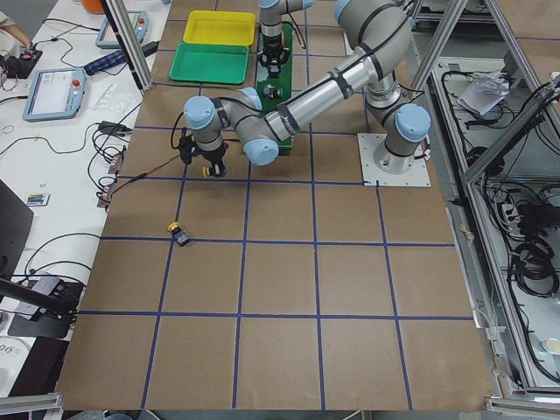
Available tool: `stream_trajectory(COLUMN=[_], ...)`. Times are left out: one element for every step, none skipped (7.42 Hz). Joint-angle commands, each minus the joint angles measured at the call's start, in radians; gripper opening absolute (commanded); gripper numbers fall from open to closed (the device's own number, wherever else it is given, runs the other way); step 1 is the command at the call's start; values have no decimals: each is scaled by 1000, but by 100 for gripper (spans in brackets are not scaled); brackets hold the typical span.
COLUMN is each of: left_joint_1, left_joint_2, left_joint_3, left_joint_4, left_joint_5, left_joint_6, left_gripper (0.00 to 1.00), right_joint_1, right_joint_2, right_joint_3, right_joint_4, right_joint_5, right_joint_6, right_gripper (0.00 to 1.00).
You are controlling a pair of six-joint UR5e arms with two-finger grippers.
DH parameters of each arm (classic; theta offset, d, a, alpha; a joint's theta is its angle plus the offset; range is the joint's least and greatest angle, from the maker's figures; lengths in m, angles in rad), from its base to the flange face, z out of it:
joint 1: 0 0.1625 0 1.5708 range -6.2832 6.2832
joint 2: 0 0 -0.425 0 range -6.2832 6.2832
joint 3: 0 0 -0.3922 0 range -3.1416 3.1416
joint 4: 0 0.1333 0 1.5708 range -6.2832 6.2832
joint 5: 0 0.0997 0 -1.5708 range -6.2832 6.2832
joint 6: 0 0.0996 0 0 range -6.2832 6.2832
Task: Sort buttons by color to trays
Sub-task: 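Carry the button to the green tray while the left gripper places a yellow-capped button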
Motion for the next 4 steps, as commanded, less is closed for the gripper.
stream_trajectory(left_joint_1=[-99, -135, -167, -196], left_joint_2=[181, 225, 252, 251], left_joint_3=[-202, -230, -278, -319], left_joint_4=[7, 5, 7, 17], left_joint_5=[-46, -38, -40, -40], left_joint_6=[3, -9, -78, -89], left_gripper=[0, 0, 0, 0], right_joint_1=[-53, -138, -218, -260], right_joint_2=[-30, -18, -30, -15], right_joint_3=[-37, -46, -49, -58], right_joint_4=[7, 7, 10, 3], right_joint_5=[-13, -10, 2, 2], right_joint_6=[-8, -78, -115, -224], right_gripper=[0, 0, 0, 0])
